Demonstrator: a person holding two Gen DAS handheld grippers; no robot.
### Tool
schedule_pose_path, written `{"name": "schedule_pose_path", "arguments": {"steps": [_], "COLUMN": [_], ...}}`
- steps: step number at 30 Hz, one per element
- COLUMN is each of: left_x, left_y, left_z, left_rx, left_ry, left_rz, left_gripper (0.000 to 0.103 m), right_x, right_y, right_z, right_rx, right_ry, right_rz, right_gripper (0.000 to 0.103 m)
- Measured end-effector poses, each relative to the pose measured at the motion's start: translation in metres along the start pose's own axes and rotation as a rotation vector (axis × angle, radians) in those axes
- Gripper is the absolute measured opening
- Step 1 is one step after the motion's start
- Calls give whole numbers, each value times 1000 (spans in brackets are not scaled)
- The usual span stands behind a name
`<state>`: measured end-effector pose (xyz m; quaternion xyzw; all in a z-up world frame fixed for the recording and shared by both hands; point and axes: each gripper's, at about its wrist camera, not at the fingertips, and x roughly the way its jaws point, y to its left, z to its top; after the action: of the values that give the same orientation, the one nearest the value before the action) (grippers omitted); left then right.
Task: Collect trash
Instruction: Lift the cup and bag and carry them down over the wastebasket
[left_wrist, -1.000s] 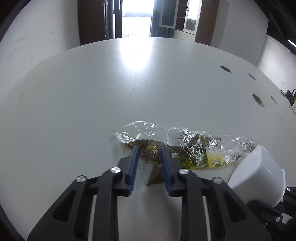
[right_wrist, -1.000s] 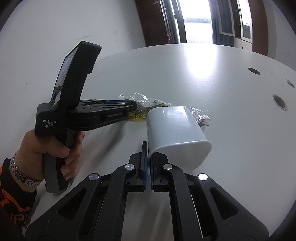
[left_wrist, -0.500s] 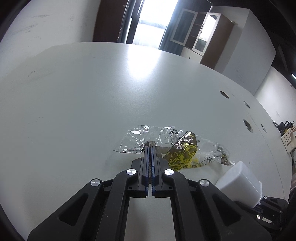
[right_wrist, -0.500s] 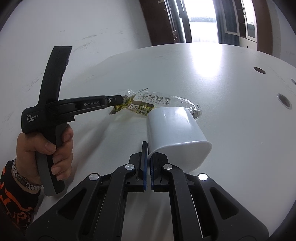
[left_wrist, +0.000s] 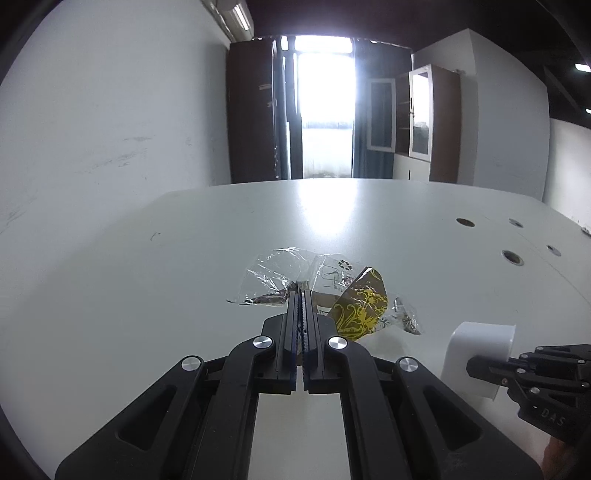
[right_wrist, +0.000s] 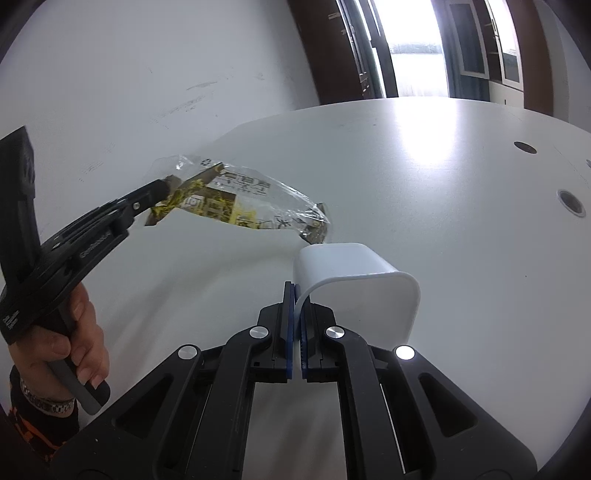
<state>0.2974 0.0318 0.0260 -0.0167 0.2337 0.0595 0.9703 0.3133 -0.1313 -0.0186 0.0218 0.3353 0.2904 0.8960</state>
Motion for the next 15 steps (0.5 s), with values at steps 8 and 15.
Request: {"name": "schedule_pose_path", "arguments": {"steps": [8,15], "left_x": [-73,-145], "left_y": [25,44], "left_z": [-36,-63], "left_rx": [-154,-193], "left_ry": [32,31], "left_rz": [-65,-93], "left_gripper": [1,1], "right_x": [-57,-117], "right_y": [32,63], "right_z": [-24,-72], "right_rx": [-78,-99], "right_ry": [-98,-148], "right_rz": [-94,-116], "right_gripper": [2,2]}}
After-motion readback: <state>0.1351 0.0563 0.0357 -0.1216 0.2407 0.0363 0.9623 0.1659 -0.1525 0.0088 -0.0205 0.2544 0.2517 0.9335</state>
